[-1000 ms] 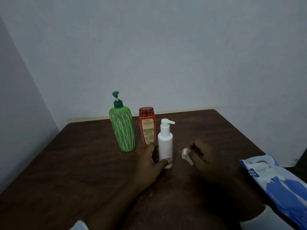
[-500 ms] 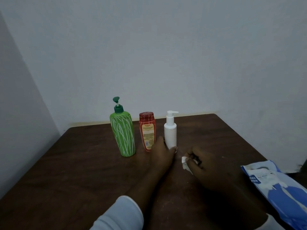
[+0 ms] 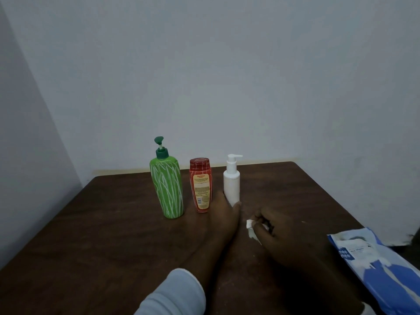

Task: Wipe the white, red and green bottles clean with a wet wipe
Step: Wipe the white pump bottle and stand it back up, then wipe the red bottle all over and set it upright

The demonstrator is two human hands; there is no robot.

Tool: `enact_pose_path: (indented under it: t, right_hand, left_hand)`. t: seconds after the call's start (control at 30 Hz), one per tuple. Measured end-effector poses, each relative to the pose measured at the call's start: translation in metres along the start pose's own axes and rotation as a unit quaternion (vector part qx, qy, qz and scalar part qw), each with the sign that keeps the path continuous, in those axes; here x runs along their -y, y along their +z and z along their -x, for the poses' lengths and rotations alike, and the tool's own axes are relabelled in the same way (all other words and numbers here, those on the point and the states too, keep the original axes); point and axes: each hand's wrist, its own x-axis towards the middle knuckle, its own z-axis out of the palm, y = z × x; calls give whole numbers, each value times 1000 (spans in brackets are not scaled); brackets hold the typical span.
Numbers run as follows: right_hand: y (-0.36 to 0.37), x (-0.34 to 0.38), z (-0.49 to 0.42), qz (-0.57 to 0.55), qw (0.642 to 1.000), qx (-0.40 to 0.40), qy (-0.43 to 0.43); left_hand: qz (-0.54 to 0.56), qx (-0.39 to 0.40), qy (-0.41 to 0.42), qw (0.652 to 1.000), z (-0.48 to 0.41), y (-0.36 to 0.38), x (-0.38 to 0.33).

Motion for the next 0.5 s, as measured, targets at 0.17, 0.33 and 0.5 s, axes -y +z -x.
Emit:
enact_pose_path:
  t: [0.17, 0.33, 0.5]
  right_hand:
    - [10, -13, -2, -19, 1000, -21, 9]
    - [19, -20, -4, -90, 994, -62, -7]
    - [19, -22, -4, -93, 993, -68, 8]
  left_hand:
    - [-14, 35, -21, 999, 1, -2, 5]
    - [-117, 86, 44, 988, 20, -27, 12]
    - [-242, 82, 246, 935, 35, -100, -9]
